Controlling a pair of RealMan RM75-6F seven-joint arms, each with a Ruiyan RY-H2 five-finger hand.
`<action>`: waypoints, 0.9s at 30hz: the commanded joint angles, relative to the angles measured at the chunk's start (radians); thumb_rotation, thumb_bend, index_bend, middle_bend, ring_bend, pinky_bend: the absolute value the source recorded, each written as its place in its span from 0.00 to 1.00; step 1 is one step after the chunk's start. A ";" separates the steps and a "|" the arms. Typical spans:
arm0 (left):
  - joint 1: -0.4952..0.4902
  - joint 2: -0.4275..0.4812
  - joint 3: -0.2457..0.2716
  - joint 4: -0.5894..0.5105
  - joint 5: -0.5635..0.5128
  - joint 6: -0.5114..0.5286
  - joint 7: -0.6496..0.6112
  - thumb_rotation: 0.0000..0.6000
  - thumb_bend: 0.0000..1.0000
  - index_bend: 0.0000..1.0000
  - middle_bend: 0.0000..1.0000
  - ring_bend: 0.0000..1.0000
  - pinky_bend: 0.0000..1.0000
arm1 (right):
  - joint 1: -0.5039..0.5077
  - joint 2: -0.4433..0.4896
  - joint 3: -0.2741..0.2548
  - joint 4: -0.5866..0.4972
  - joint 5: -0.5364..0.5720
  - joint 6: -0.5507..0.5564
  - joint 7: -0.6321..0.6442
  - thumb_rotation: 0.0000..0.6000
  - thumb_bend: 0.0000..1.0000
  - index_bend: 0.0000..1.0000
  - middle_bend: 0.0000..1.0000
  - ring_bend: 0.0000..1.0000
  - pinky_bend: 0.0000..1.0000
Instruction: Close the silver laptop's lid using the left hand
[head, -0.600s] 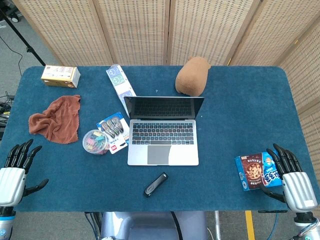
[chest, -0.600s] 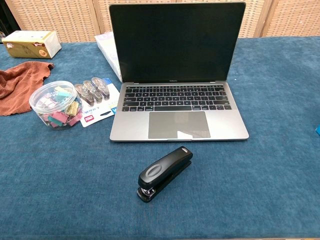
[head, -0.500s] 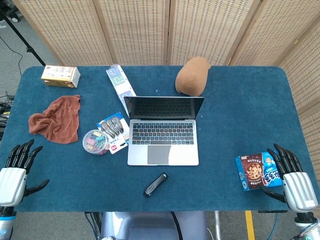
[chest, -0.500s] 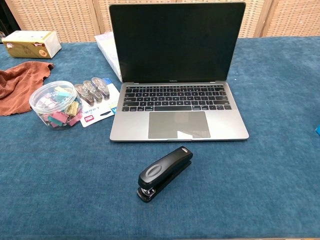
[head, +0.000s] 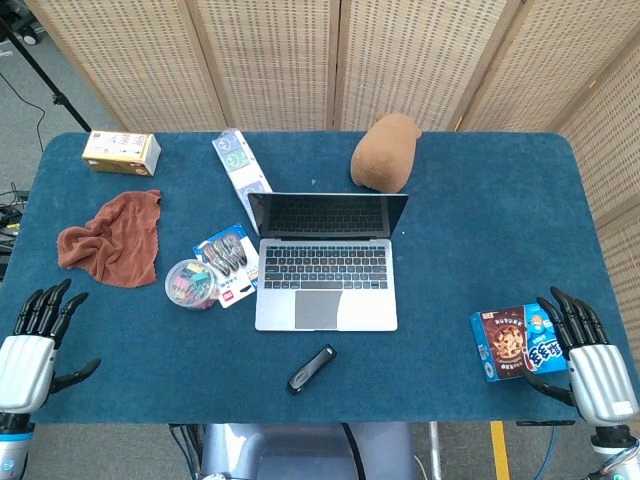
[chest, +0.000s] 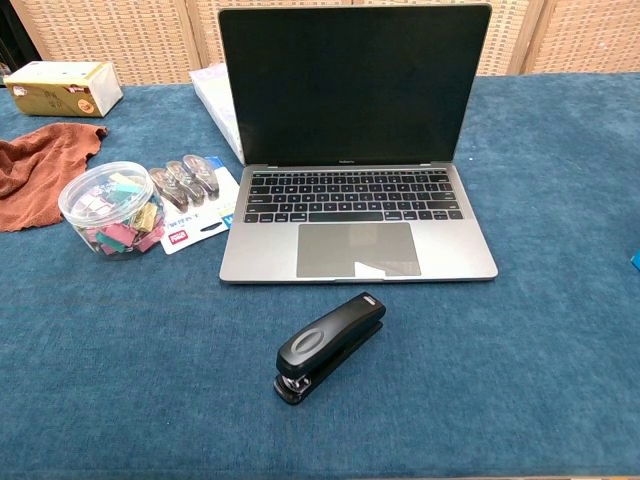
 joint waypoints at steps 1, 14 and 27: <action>-0.003 -0.003 0.001 0.000 0.002 -0.006 0.000 1.00 0.09 0.15 0.00 0.00 0.02 | -0.001 0.001 0.001 0.001 0.001 0.003 0.004 1.00 0.18 0.00 0.00 0.00 0.06; -0.026 -0.014 -0.002 -0.004 0.018 -0.029 -0.004 1.00 0.09 0.15 0.00 0.00 0.02 | -0.015 0.006 -0.001 0.010 0.025 0.010 0.015 1.00 0.18 0.00 0.00 0.00 0.06; -0.090 0.013 -0.065 -0.029 0.005 -0.063 -0.036 1.00 0.09 0.15 0.00 0.00 0.02 | -0.026 0.016 0.002 0.010 0.032 0.026 0.031 1.00 0.18 0.00 0.00 0.00 0.06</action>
